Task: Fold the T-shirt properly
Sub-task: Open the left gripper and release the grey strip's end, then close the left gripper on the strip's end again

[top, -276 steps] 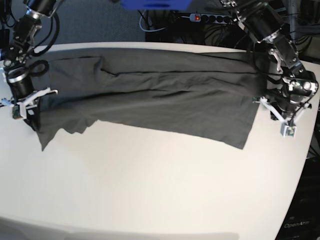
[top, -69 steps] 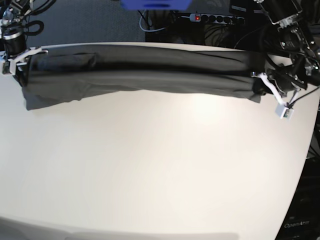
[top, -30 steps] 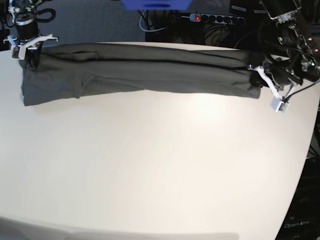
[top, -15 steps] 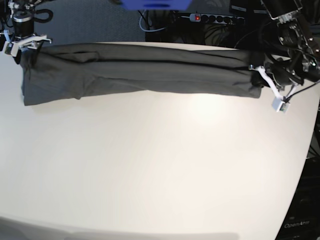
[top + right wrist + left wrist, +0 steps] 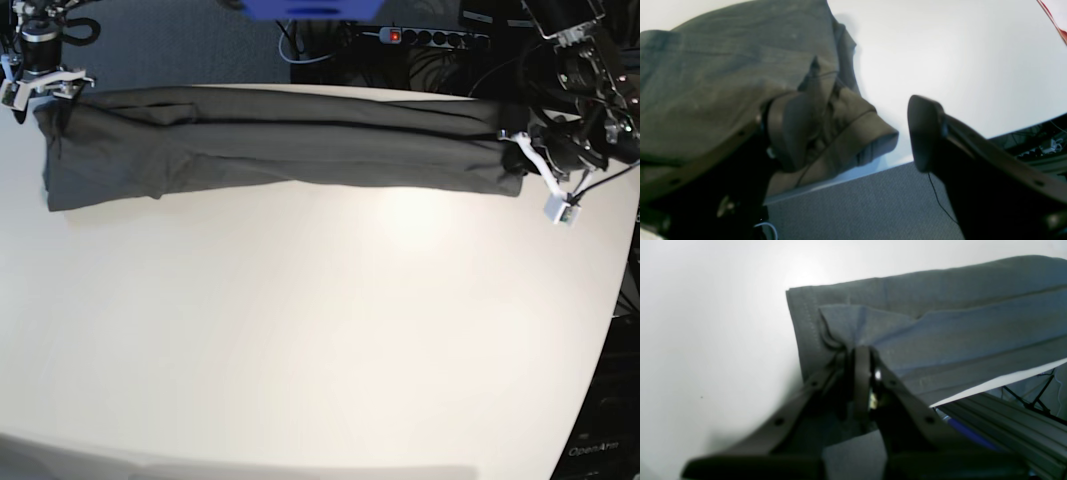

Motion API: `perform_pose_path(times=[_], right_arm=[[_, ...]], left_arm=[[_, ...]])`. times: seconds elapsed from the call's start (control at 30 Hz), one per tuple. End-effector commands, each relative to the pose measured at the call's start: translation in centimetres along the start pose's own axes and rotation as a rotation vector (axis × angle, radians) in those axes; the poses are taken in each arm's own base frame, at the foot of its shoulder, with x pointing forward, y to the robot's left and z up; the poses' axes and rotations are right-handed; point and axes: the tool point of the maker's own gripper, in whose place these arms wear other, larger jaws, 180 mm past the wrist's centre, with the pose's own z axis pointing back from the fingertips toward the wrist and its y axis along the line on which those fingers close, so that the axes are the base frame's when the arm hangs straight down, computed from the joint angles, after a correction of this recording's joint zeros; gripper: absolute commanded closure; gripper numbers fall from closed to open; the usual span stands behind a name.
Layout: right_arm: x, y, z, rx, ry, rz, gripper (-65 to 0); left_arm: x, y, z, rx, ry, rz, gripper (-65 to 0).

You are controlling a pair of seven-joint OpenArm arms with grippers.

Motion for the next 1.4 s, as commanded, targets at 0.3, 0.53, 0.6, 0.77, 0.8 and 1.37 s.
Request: perform_pose_path(times=[0.3,0.53,0.6,0.77,0.8,1.37], right_arm=[[2.1,-0.7,-0.3,-0.015,-0.071,0.005,-44.5],[2.3,-0.5,-0.5,-0.013,-0.078,0.001,-44.7],[2.4,-0.4,-0.7,-0.013,-0.082,-0.003,-44.7],[2.6,-0.4,-0.8,-0.013,-0.088,-0.003,-44.7],[2.6,-0.4,-0.8,-0.013,-0.088,-0.003,-44.7],[5.0,-0.9,-1.4,-0.014,-0.137,0.042,-14.1]], left_arm=[[1.3,0.3,0.6,0.005,-0.036,-0.015,-2.6],[1.1,0.4,0.6,0.007,-0.032,-0.016,-2.8],[0.8,0.4,0.6,0.012,-0.024,-0.015,-4.3],[-0.4,1.0,1.0,0.022,0.008,-0.018,-24.0],[-0.6,1.1,1.1,0.026,0.016,-0.020,-26.8],[-1.3,3.7,3.5,0.066,-0.029,0.046,-26.4]])
